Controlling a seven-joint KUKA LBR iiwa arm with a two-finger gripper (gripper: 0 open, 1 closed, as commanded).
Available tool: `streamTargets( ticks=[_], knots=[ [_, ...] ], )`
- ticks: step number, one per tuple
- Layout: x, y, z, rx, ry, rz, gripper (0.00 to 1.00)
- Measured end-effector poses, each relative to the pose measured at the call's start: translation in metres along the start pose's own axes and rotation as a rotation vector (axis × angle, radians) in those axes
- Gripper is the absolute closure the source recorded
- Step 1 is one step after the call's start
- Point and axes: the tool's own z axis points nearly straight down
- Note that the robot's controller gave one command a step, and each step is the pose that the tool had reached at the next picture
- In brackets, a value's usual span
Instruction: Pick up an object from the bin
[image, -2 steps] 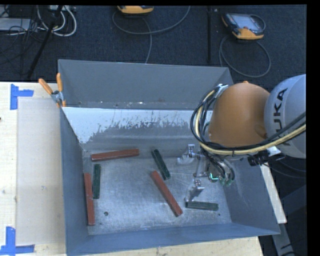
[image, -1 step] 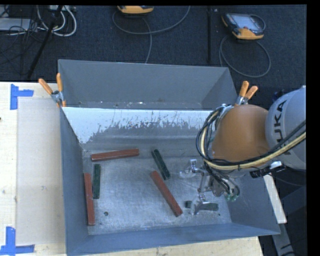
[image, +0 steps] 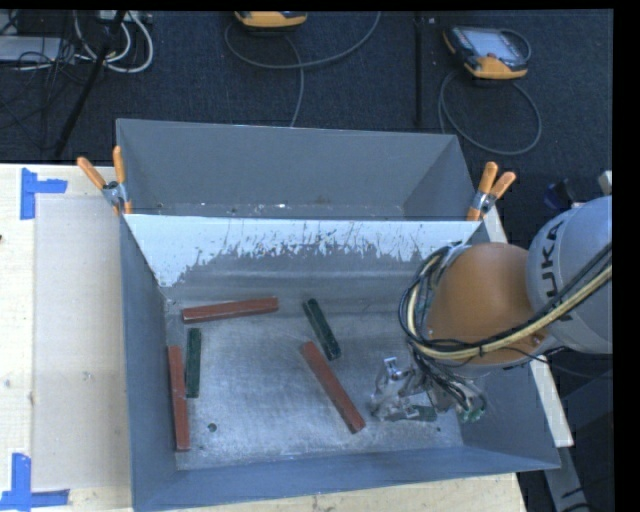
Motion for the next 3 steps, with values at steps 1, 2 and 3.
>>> streamTargets(
  ticks=[1, 2, 3],
  knots=[
    [0.0, 0.0, 0.0, 0.0, 0.0, 0.001, 0.0],
    [0.0, 0.0, 0.0, 0.0, 0.0, 0.001, 0.0],
    [-0.008, -0.025, 0.025, 0.001, -0.01, -0.132, 1.0]
  ],
)
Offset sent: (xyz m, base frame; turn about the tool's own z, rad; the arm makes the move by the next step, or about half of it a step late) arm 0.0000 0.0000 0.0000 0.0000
